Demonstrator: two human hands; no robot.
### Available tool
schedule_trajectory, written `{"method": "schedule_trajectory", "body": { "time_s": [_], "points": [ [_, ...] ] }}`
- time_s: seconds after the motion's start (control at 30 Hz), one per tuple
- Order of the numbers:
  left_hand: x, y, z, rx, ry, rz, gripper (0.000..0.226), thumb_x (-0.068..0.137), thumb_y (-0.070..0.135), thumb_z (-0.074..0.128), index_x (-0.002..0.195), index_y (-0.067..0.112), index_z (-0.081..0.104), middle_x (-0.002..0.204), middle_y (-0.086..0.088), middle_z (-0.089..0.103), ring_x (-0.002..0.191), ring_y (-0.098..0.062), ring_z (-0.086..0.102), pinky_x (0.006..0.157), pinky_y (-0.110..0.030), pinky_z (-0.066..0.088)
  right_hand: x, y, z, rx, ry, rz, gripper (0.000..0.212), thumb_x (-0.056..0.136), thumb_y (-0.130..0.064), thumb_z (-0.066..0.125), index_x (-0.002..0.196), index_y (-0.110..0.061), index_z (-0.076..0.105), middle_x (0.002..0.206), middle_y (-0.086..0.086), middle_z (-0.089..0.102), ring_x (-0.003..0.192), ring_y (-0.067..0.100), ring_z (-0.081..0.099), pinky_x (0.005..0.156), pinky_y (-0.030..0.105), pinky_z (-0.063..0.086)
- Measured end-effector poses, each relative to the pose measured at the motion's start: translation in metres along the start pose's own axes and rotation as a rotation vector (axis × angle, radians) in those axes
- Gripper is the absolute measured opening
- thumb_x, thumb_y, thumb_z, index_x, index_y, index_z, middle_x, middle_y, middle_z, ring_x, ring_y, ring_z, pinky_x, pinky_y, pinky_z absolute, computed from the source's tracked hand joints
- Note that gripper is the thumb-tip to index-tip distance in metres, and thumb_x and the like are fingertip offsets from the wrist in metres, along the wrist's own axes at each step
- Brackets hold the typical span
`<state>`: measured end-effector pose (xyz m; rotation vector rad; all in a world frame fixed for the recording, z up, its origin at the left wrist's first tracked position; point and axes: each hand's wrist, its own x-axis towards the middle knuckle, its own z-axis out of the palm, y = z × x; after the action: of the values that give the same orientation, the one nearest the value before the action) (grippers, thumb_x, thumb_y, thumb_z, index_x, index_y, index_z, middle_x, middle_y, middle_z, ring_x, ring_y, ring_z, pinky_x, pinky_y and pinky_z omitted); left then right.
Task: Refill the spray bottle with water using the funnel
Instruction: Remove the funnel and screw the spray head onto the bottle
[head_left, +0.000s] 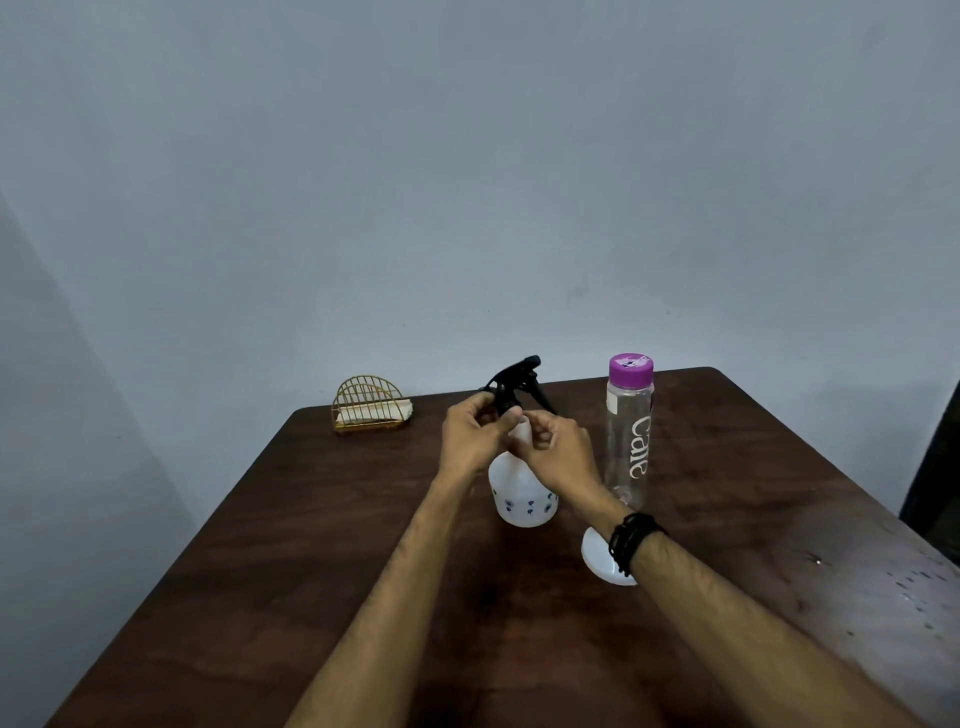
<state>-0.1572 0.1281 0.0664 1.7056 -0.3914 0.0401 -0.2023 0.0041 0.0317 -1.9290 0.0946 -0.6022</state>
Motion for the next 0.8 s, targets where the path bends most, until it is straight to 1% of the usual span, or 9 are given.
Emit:
{"method": "schedule_trajectory", "body": {
  "time_s": [0.13,0.2,0.3,0.33,0.43,0.5,0.57,0.73,0.8],
  "points": [
    [-0.003,-0.007,-0.001,0.062,0.013,0.042,0.011,0.085,0.015,0.078,0.096,0.018,0.075,0.093,0.001,0.078,0.093,-0.013,0.074,0.088,-0.036,0.060,-0.005,0.005,0.010,0.069,-0.005,0.014,0.015,0.088,-0.032,0.074,0.100,-0.024,0.076,0.086,-0.010,0.077,0.084,0.001,0.072,0.077,0.027,0.060],
    [-0.006,-0.009,-0.002,0.085,0.029,0.055,0.012,0.085,0.015,0.078,0.094,0.022,0.074,0.092,0.004,0.077,0.092,-0.010,0.074,0.086,-0.034,0.061,-0.008,0.008,0.015,0.075,-0.010,0.040,0.009,0.090,-0.034,0.071,0.089,-0.027,0.075,0.079,-0.013,0.075,0.079,-0.002,0.070,0.069,0.024,0.057],
    [-0.009,-0.014,-0.005,0.116,0.045,0.079,0.018,0.084,0.019,0.080,0.102,0.015,0.076,0.093,0.003,0.078,0.092,-0.011,0.074,0.085,-0.033,0.061,-0.011,0.011,0.022,0.078,0.001,0.064,0.028,0.095,-0.033,0.066,0.066,-0.031,0.063,0.058,-0.021,0.064,0.058,-0.010,0.058,0.053,0.011,0.040],
    [-0.009,-0.015,-0.006,0.142,0.042,0.092,0.022,0.084,0.019,0.080,0.104,0.013,0.076,0.094,0.002,0.078,0.092,-0.010,0.074,0.084,-0.033,0.061,-0.012,0.012,0.024,0.084,0.002,0.071,0.027,0.096,-0.032,0.064,0.068,-0.031,0.064,0.059,-0.020,0.064,0.058,-0.010,0.059,0.053,0.010,0.040],
    [-0.010,-0.017,-0.008,0.215,0.048,0.123,0.030,0.084,0.021,0.081,0.110,0.009,0.074,0.095,0.002,0.077,0.087,-0.006,0.073,0.080,-0.027,0.061,-0.013,0.013,0.027,0.107,-0.008,0.072,0.018,0.097,-0.032,0.061,0.094,-0.021,0.075,0.081,-0.011,0.074,0.073,-0.010,0.065,0.057,0.008,0.046],
    [-0.010,-0.017,-0.008,0.272,0.073,0.156,0.031,0.084,0.023,0.081,0.110,0.008,0.074,0.095,0.002,0.076,0.084,-0.003,0.071,0.072,-0.015,0.058,-0.015,0.013,0.030,0.119,0.007,0.068,0.022,0.097,-0.034,0.061,0.101,-0.017,0.076,0.085,-0.007,0.076,0.077,-0.006,0.067,0.057,0.009,0.047],
    [-0.009,-0.018,-0.009,0.325,0.083,0.189,0.029,0.084,0.024,0.080,0.107,0.007,0.074,0.095,0.001,0.075,0.081,-0.002,0.070,0.066,-0.010,0.054,-0.015,0.015,0.034,0.134,0.019,0.065,0.022,0.097,-0.032,0.062,0.103,-0.016,0.075,0.087,-0.006,0.075,0.077,-0.002,0.068,0.057,0.009,0.046],
    [-0.005,-0.017,-0.012,0.365,0.040,0.220,0.021,0.085,0.023,0.079,0.102,0.012,0.076,0.094,0.002,0.075,0.085,-0.007,0.071,0.078,-0.033,0.061,-0.017,0.022,0.040,0.143,0.043,0.014,0.024,0.097,-0.030,0.062,0.111,-0.013,0.072,0.095,-0.004,0.075,0.087,0.001,0.069,0.064,0.010,0.048],
    [-0.005,-0.016,-0.013,0.386,0.030,0.226,0.022,0.085,0.023,0.079,0.103,0.012,0.077,0.096,0.002,0.075,0.087,-0.007,0.071,0.080,-0.035,0.061,-0.017,0.024,0.042,0.139,0.051,-0.003,0.024,0.097,-0.030,0.063,0.112,-0.014,0.072,0.096,-0.004,0.075,0.089,0.004,0.070,0.066,0.012,0.049]
  ]
}}
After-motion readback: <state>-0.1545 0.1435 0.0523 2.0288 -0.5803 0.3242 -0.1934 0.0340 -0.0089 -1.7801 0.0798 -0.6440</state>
